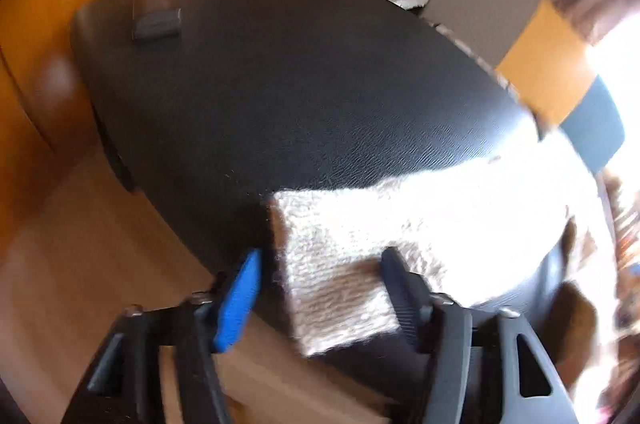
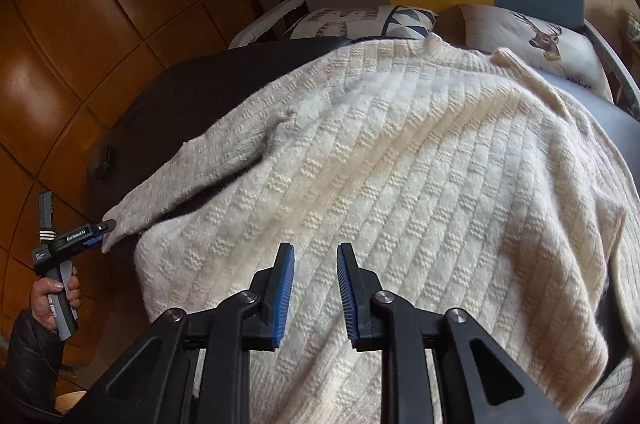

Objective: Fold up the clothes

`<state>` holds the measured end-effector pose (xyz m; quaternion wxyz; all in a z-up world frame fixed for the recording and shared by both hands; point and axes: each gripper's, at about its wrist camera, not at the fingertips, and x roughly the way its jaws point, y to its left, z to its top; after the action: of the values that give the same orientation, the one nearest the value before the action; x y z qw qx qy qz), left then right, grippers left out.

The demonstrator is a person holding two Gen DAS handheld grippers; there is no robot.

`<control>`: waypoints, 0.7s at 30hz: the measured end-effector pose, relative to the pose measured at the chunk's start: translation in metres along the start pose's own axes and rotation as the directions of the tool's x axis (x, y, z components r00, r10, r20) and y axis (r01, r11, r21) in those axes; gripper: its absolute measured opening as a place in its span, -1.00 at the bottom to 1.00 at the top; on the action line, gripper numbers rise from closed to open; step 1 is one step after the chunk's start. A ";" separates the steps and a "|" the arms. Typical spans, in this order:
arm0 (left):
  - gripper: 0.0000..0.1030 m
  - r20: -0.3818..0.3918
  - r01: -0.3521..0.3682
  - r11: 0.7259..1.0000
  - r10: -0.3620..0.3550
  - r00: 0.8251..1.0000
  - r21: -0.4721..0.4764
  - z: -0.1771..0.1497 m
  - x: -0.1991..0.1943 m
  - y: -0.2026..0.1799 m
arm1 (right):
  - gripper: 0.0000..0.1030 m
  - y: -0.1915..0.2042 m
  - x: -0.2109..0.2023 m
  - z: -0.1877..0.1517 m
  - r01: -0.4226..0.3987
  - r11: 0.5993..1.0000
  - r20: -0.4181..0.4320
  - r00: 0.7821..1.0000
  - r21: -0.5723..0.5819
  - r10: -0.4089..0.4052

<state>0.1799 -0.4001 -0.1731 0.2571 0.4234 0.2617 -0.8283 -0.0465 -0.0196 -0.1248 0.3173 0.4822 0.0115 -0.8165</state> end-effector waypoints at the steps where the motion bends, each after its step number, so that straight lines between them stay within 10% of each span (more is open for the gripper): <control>1: -0.81 0.006 0.014 1.000 -0.014 1.000 -0.008 0.001 -0.002 0.000 | -0.58 0.004 0.002 0.010 -0.014 1.000 0.007 1.000 -0.019 0.014; 9: -0.81 0.170 0.050 0.996 -0.038 0.985 -0.069 0.026 -0.032 0.001 | -0.58 0.013 0.059 0.126 -0.067 0.993 -0.006 0.998 -0.097 0.067; 14: -0.81 0.185 0.071 0.996 -0.059 0.981 -0.060 0.039 -0.027 0.003 | -0.58 0.003 0.125 0.174 0.081 0.993 -0.080 0.993 -0.090 -0.088; 21: -0.81 0.260 0.111 0.992 -0.092 0.961 -0.060 0.047 -0.031 0.004 | -0.58 -0.004 0.198 0.190 0.288 0.934 -0.163 0.932 -0.212 -0.324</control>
<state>0.1715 -0.4271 -0.1244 0.2614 0.2887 0.2783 -0.8780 -0.2630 -0.1786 -0.1811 0.2264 0.5207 0.1937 -0.8001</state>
